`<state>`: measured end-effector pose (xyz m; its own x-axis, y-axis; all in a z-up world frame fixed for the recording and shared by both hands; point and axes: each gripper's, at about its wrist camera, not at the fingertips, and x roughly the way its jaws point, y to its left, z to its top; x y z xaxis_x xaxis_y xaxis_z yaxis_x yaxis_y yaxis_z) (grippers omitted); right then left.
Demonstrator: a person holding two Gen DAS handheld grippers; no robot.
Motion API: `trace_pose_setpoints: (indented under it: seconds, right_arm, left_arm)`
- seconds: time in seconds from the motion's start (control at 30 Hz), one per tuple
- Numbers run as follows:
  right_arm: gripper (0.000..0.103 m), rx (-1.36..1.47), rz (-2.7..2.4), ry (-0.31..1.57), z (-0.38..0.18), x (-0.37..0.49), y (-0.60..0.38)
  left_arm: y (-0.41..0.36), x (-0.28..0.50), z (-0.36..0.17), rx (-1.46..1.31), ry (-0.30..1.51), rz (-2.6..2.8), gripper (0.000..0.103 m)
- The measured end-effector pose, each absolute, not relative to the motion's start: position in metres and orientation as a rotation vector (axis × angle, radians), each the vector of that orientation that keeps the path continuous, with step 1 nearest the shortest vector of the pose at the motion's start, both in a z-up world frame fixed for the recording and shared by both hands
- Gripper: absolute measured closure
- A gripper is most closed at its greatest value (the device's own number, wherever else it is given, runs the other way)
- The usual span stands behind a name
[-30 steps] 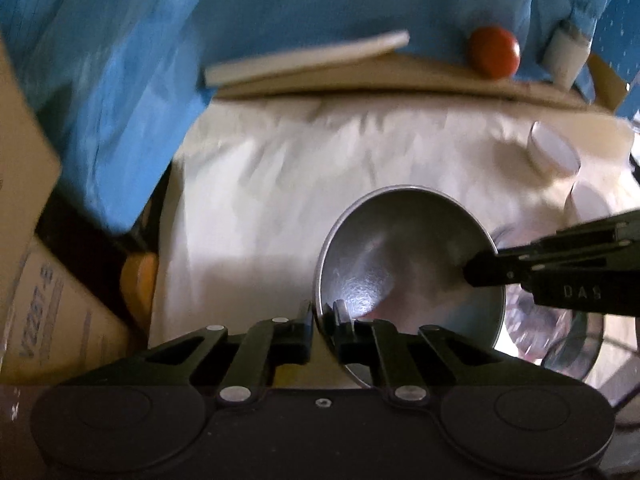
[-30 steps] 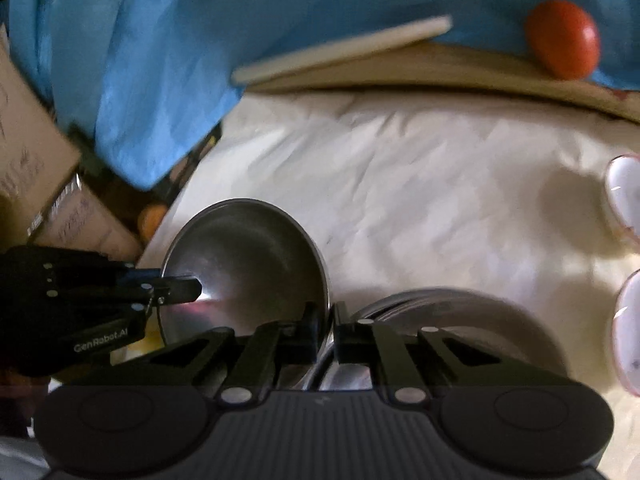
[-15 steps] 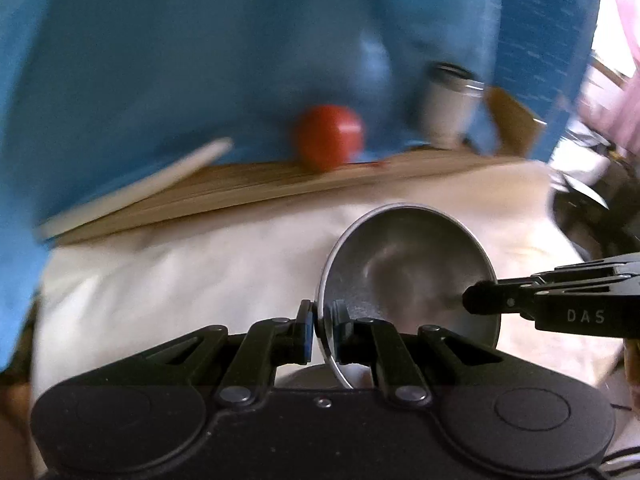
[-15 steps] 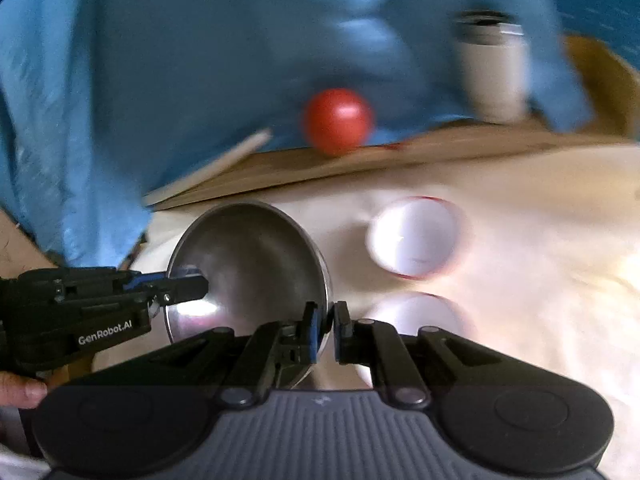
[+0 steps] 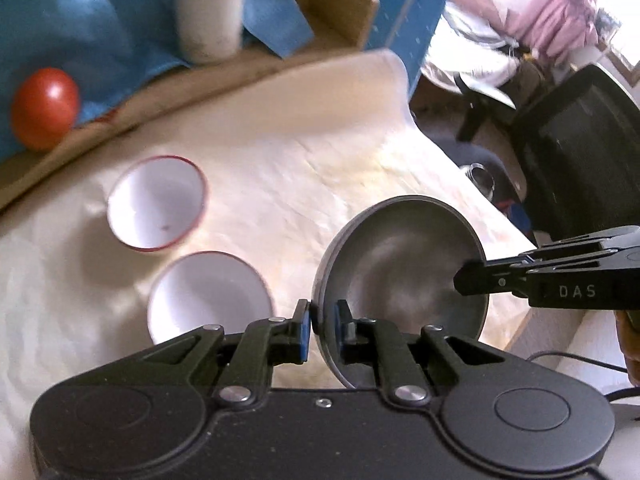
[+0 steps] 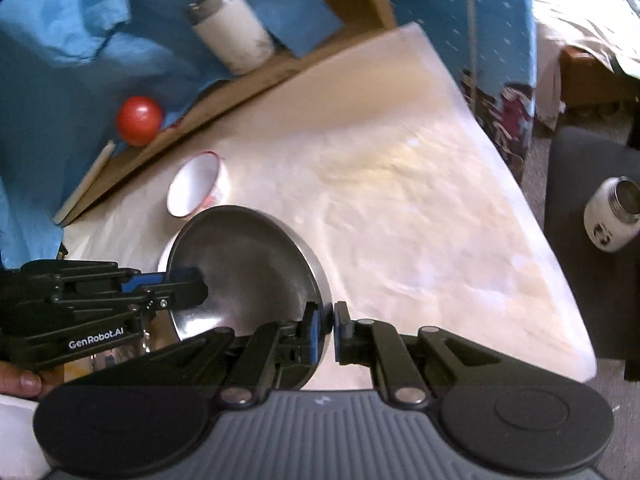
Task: Organize plates and bowls
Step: 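Close both grippers on the steel bowl rim and lift it over the plates, then lower the steel bowl onto the stacked plates and open both grippers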
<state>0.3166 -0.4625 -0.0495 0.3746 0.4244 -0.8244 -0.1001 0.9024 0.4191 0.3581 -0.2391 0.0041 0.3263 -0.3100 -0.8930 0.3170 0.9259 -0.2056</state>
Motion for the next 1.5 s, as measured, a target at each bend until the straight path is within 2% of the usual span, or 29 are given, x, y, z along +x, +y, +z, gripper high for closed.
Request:
trace_pose_setpoints:
  seconds: [0.6,0.67,0.97,1.07,1.2,1.3,1.37,1.43,1.5]
  right_arm:
    - [0.093,0.319,0.461,1.243,-0.076,0.337,-0.461]
    - [0.092,0.318,0.473,1.248,-0.077,0.339,-0.458]
    - [0.087,0.334,0.460,1.243,-0.079,0.343,-0.451]
    - [0.081,0.331,0.436,1.233,-0.078,0.342,-0.447]
    - [0.067,0.329,0.402,1.219,-0.075,0.339,-0.444]
    - [0.055,0.332,0.373,1.205,-0.072,0.334,-0.443]
    - [0.047,0.322,0.355,1.193,-0.068,0.331,-0.442]
    - [0.037,0.309,0.337,1.178,-0.063,0.328,-0.441]
    - [0.031,0.299,0.320,1.162,-0.059,0.324,-0.439]
  left_arm:
    - [-0.249,0.374,-0.028,0.040,1.370,-0.313,0.085]
    - [-0.245,0.374,-0.030,0.017,1.382,-0.301,0.080]
    - [-0.233,0.369,-0.029,-0.023,1.377,-0.303,0.075]
    - [-0.229,0.369,-0.029,-0.017,1.375,-0.310,0.071]
    - [-0.225,0.368,-0.025,-0.013,1.366,-0.352,0.068]
    - [-0.224,0.366,-0.019,0.010,1.343,-0.404,0.055]
    - [-0.223,0.363,-0.012,0.038,1.314,-0.429,0.041]
    - [-0.221,0.362,-0.007,0.047,1.293,-0.451,0.038]
    - [-0.214,0.360,-0.001,0.037,1.275,-0.463,0.031]
